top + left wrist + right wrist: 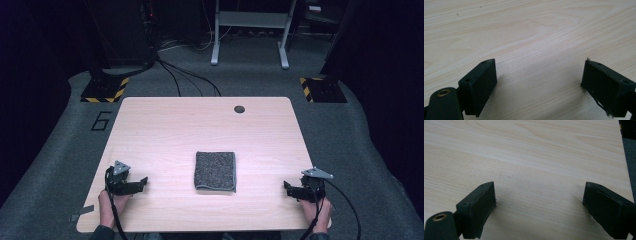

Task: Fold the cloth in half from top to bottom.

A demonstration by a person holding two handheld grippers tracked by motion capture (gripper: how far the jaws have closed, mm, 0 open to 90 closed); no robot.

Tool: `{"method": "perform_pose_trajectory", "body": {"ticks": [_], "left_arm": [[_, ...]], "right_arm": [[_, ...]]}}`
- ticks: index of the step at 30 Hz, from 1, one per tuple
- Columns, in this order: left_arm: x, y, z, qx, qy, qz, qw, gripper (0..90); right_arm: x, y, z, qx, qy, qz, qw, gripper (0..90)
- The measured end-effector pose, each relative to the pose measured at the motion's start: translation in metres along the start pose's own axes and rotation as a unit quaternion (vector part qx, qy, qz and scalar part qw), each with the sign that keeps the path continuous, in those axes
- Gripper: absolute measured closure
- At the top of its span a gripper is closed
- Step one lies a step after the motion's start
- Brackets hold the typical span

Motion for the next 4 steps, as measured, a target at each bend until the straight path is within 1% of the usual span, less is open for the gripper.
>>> {"method": "perform_pose_trajectory", "body": {"ticks": [1,4], "left_arm": [[-0.0003,0.0003,0.0001,0.001,0.003,-0.002,1.0,12.1],[-0.0004,0.0003,0.0001,0.001,0.002,-0.002,1.0,11.9]], "right_arm": [[0.0001,0.0001,0.0,0.0,0.0,0.0,1.0,10.5],[-0.0002,0.0006,-0.0003,-0.001,-0.001,0.001,1.0,10.2]]}}
Point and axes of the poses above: each handheld gripper's, and its own axes: y roughly forward along the jaws, z roughly out of its underside, x roughly to its left, the point moved 9 cm from there along y, roughly forward along the jaws, and after that the axes turned 2 degrees about x, right-handed, at the moved point
